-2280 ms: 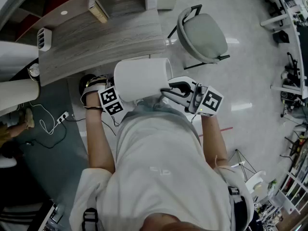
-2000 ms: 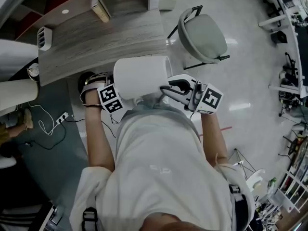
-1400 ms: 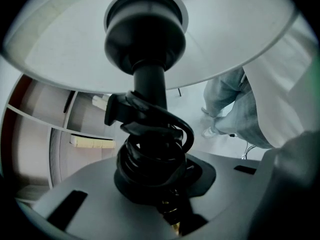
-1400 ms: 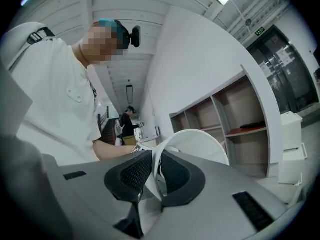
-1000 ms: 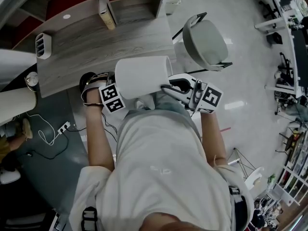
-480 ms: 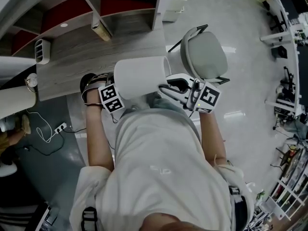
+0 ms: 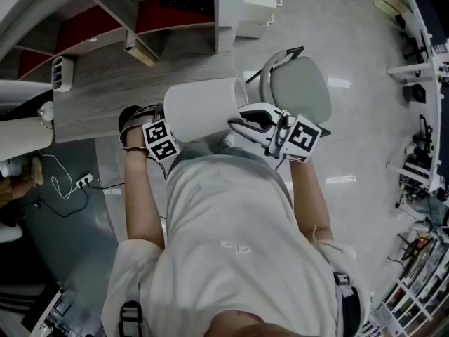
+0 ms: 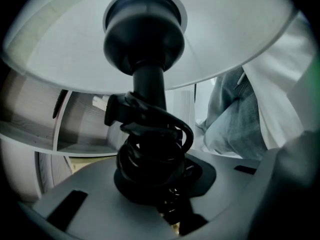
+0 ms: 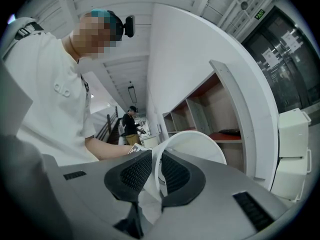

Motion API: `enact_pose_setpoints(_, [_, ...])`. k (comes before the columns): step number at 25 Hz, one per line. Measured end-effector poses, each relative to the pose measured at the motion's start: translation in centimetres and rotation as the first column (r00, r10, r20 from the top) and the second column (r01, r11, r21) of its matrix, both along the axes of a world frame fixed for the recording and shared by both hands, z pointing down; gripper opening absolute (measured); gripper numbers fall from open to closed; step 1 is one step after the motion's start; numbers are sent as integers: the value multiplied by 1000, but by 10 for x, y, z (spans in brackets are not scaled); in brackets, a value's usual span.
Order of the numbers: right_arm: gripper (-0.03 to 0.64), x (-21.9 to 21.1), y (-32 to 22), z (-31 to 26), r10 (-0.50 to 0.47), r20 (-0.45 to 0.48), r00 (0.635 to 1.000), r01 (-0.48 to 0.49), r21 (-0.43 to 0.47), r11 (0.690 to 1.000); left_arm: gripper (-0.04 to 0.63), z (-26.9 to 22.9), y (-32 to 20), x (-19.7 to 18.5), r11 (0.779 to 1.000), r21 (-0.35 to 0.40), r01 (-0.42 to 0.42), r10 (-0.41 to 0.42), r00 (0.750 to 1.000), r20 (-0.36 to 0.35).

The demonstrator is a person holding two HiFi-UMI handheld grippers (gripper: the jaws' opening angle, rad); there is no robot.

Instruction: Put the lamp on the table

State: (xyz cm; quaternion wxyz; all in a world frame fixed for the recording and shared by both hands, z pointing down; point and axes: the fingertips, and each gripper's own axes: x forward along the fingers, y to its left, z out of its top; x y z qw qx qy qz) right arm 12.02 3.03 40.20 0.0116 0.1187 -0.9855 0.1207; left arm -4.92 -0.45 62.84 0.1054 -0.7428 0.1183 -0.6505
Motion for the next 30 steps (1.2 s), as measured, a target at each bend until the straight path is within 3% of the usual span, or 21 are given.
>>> enact_pose_setpoints(6, [87, 11, -21, 7, 22, -40, 999, -23, -12, 1000, 83, 15, -22, 19, 1000, -13, -17, 17, 999, -37])
enact_pose_setpoints(14, [87, 10, -40, 17, 126, -108, 986, -130, -30, 991, 83, 37, -50, 39, 992, -36, -120, 116, 988, -106])
enact_pose_setpoints(30, [86, -8, -65, 33, 351, -240, 905, -374, -60, 925, 85, 73, -89, 63, 933, -69, -353, 329, 914, -236])
